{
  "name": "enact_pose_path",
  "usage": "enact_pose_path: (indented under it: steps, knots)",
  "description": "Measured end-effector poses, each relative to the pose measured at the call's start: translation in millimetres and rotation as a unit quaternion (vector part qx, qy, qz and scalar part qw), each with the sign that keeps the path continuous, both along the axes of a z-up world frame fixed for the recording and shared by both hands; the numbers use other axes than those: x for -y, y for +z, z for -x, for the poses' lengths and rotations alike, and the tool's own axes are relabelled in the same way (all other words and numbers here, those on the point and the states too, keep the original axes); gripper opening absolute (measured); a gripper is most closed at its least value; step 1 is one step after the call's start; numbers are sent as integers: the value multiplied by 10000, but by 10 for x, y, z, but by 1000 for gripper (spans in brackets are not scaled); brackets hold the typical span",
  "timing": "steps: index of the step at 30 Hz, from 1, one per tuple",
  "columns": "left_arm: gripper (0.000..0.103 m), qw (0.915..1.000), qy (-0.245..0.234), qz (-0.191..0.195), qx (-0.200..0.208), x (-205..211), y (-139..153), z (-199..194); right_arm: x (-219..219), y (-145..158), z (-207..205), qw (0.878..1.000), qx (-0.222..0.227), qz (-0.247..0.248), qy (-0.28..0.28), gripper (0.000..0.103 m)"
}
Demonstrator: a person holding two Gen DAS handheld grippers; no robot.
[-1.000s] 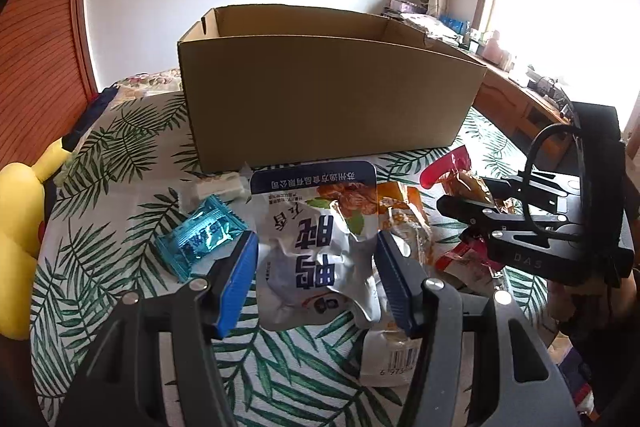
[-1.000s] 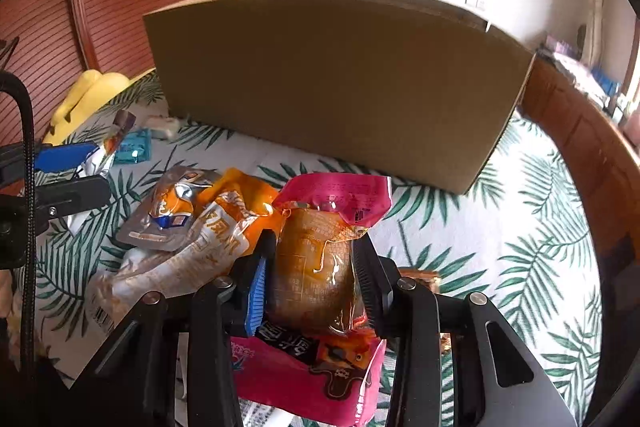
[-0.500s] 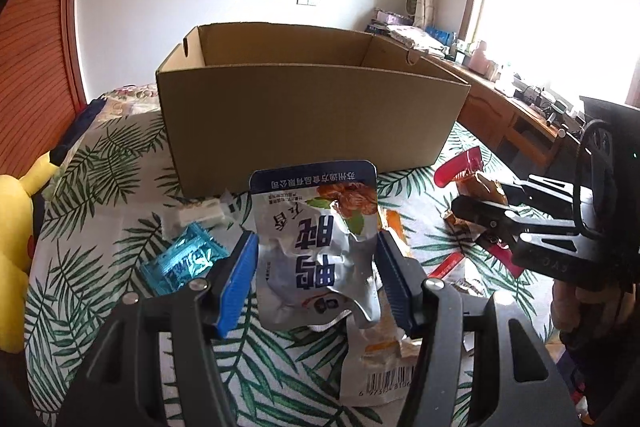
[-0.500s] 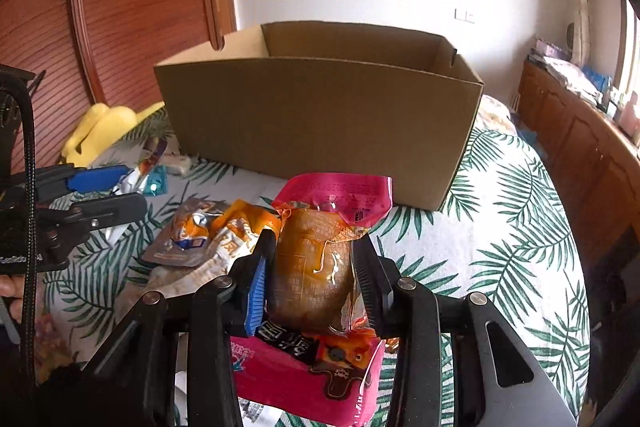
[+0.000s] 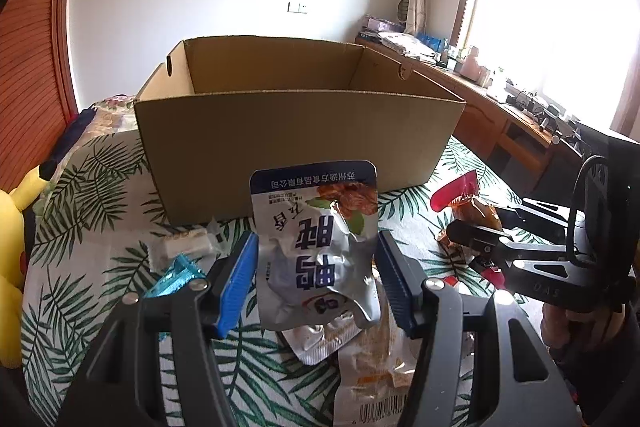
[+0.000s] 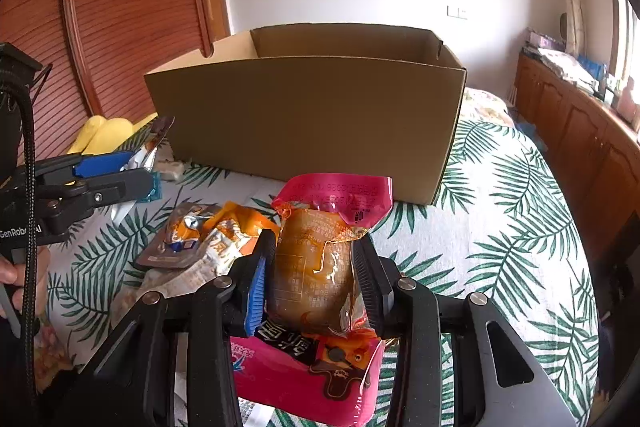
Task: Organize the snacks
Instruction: 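Lift the white pouch with the left tool while the right tool carries the pink-topped bag over the box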
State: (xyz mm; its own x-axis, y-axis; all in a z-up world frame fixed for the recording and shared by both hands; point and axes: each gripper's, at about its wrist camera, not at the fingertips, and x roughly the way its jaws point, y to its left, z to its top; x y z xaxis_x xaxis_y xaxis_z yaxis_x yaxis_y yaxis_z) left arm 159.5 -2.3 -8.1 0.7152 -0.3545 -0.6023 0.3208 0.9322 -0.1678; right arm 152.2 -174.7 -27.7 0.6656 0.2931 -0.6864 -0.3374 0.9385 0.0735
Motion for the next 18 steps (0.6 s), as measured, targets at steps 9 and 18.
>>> enact_pose_path:
  steps: [9, 18]
  knots:
    - [59, 9996, -84, 20, 253, 16, 204, -97, 55, 253, -37, 9996, 272, -87, -6, 40]
    - [59, 9979, -167, 63, 628, 33, 559, -246, 75, 648, -139, 9971, 758, 24, 30, 40]
